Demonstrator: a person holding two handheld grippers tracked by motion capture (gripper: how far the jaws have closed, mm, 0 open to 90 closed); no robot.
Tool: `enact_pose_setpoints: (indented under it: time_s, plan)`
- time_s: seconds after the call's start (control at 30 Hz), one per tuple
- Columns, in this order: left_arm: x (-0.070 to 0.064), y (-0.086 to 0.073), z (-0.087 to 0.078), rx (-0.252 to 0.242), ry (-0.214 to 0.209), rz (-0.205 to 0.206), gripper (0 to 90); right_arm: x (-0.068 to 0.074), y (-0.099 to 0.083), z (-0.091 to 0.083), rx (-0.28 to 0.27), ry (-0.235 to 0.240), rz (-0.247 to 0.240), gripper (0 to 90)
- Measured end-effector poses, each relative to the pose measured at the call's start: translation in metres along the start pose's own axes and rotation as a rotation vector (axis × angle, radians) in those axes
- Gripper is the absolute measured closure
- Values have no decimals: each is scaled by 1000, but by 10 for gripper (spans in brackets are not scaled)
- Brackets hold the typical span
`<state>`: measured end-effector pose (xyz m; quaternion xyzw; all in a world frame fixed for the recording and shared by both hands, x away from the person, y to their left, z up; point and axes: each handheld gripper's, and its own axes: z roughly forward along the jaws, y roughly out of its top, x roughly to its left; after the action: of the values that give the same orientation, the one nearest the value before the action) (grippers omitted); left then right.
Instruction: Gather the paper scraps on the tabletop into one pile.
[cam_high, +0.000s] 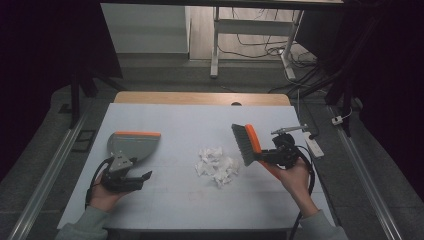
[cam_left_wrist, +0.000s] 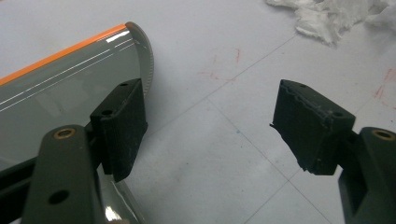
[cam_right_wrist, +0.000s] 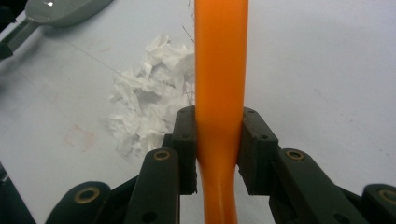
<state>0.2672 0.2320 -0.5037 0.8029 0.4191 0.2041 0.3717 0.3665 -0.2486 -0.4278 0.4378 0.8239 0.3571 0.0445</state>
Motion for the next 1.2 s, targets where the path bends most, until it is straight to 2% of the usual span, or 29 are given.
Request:
enact_pose_setpoints:
  time_s: [0.2, 0.27, 0.47, 0.57, 0.67, 0.97, 1.03, 1.2]
  plan:
    - [0, 0, 1, 4, -1, -3, 270, -14, -20, -3, -4, -21, -17, 700]
    - [0, 0, 1, 8, 0, -3, 270, -18, -26, -5, -10, -9, -19, 700]
    - [-1, 1, 0, 7, 1, -4, 270, -28, -39, -13, -32, -24, -21, 700]
    - [-2, 1, 0, 6, 0, -2, 272, -28, -47, -16, -49, -14, -46, 700]
    - [-2, 1, -1, 5, -1, -6, 272, -28, -54, -18, -59, -30, -70, 700]
    - [-4, -1, -3, 1, -9, -2, 271, -38, -78, -24, -101, -53, -78, 700]
    - [-4, -1, -3, 0, -12, -3, 271, -39, -80, -25, -103, -50, -75, 700]
    - [-4, -1, -3, -3, -16, -4, 271, -37, -81, -25, -126, -44, -101, 700]
